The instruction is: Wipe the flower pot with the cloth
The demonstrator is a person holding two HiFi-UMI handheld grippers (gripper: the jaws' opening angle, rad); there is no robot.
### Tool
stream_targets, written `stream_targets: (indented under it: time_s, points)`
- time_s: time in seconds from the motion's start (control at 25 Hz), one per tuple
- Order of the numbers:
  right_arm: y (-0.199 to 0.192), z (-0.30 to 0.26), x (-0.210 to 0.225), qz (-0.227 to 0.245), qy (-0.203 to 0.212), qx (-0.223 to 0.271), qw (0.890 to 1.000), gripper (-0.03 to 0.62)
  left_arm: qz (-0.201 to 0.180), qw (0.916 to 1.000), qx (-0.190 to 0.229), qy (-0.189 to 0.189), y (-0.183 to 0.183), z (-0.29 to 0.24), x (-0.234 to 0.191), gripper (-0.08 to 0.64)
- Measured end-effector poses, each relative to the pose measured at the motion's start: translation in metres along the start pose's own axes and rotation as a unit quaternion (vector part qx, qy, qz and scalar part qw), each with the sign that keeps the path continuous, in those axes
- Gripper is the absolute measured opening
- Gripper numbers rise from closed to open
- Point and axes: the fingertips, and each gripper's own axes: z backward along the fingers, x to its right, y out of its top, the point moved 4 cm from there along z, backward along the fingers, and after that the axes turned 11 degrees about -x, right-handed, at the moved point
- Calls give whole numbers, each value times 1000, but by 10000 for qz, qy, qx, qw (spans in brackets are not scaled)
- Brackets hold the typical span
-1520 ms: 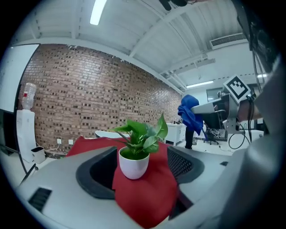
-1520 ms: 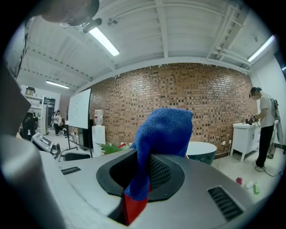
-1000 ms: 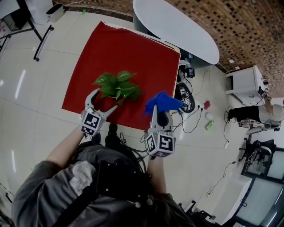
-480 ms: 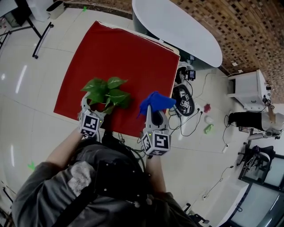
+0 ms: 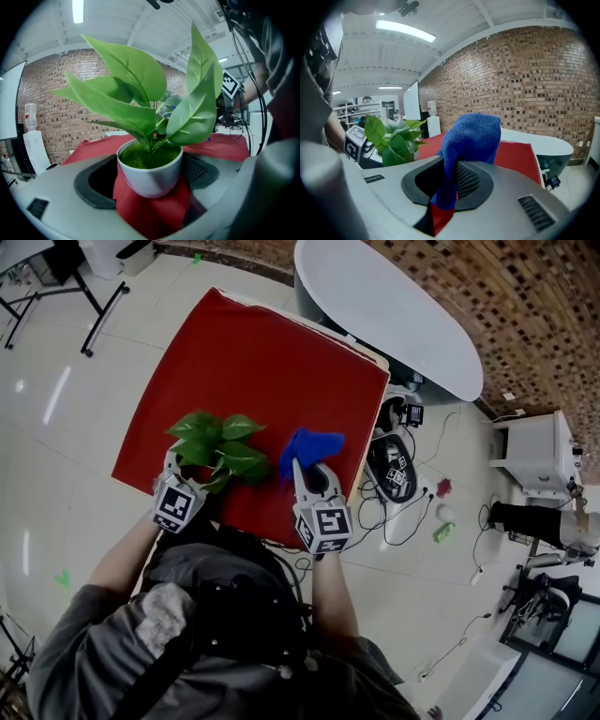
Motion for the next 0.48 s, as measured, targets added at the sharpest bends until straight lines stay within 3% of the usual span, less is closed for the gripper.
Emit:
stream_targets:
  time_s: [0.28,0.48]
  points:
    - [2,-66,-25,384,1140,-251,9924,69,-362,9966,-15,-739,-4,4,-15,462]
    - [-4,-102,-40,465,1650,-400,9844,70,-645,9904,18,-1226,-6,1,-20,462]
